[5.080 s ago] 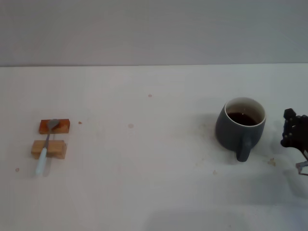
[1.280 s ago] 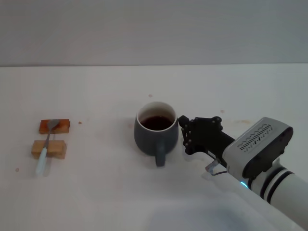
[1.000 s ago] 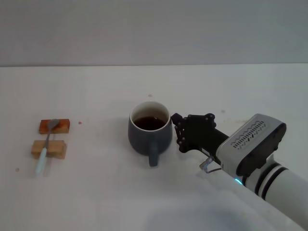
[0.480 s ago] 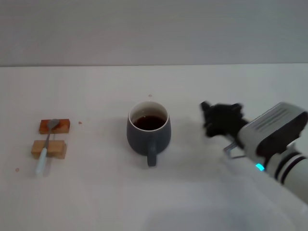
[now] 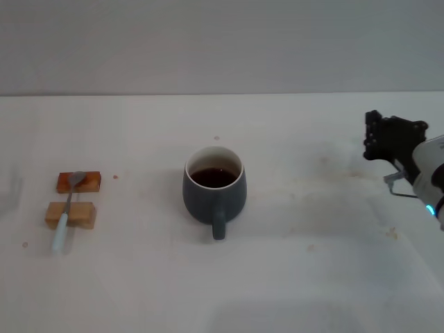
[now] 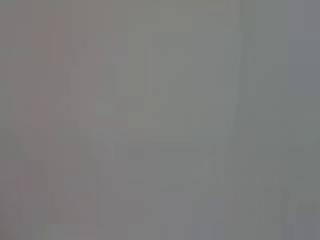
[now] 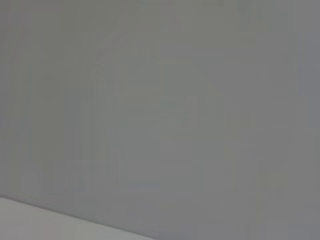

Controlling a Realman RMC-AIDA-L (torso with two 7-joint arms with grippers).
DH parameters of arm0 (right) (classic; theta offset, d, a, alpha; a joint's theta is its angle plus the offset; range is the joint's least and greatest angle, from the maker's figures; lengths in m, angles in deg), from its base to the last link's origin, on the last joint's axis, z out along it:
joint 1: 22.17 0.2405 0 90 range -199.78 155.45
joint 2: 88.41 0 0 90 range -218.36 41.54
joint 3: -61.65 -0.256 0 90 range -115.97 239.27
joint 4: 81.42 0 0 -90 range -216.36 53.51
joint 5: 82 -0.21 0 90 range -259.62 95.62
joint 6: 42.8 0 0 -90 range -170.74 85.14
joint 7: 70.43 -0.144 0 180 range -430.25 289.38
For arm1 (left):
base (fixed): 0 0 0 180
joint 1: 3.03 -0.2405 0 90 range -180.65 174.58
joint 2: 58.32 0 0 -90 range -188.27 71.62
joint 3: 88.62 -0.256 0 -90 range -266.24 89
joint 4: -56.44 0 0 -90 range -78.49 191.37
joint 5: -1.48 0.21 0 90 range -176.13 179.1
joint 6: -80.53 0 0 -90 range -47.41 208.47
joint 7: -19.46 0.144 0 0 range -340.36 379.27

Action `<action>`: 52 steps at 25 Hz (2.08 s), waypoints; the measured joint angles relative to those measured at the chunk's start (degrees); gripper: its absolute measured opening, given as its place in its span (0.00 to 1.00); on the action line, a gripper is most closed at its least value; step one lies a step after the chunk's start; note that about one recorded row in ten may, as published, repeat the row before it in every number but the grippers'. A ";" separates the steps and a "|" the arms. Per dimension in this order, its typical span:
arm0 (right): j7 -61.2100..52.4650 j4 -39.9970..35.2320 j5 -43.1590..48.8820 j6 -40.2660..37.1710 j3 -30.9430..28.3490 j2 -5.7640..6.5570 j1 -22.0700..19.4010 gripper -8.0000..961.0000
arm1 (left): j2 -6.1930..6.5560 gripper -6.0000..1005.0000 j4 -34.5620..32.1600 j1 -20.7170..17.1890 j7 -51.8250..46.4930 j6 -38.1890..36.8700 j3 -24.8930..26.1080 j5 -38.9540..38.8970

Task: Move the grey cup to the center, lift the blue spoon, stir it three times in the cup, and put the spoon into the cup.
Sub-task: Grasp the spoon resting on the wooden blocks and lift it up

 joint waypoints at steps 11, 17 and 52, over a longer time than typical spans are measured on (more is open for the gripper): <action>0.06 -3.54 0.43 -0.14 -3.01 0.26 3.41 0.04 | 0.29 0.70 12.96 -5.87 6.35 18.67 -5.73 0.01; 0.11 -4.06 0.52 0.11 -4.46 0.69 4.38 0.04 | 0.18 0.81 15.64 -9.04 5.98 19.60 -8.69 -0.15; 1.46 -4.67 0.42 0.44 -7.40 0.80 6.13 0.04 | -0.03 0.77 9.56 -11.67 -1.37 15.54 -17.42 -0.34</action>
